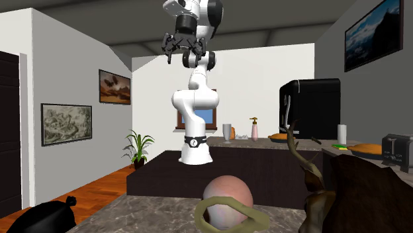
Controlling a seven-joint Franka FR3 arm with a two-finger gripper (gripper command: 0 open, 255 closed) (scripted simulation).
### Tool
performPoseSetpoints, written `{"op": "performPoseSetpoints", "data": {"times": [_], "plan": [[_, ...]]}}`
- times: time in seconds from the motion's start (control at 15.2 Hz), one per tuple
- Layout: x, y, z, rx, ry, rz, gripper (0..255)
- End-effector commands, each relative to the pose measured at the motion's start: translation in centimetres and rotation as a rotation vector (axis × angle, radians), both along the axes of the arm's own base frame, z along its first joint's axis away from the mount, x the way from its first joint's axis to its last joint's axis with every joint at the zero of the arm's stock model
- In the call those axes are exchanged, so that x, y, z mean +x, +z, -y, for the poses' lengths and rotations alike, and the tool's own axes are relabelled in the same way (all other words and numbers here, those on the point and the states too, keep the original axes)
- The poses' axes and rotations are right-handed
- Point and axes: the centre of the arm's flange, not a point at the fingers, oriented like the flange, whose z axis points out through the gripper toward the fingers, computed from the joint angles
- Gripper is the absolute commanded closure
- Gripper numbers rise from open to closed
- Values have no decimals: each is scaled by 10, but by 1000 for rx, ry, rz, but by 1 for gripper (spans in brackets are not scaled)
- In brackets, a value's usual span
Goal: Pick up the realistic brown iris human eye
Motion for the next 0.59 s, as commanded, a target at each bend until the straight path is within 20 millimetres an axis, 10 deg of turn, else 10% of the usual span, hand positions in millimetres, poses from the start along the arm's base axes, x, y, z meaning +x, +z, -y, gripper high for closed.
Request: {"op": "performPoseSetpoints", "data": {"times": [0.0, 0.53], "plan": [[0, 0, 0, 0, 0, 0, 0], [63, -85, -11, 47, 199, -44, 0]]}}
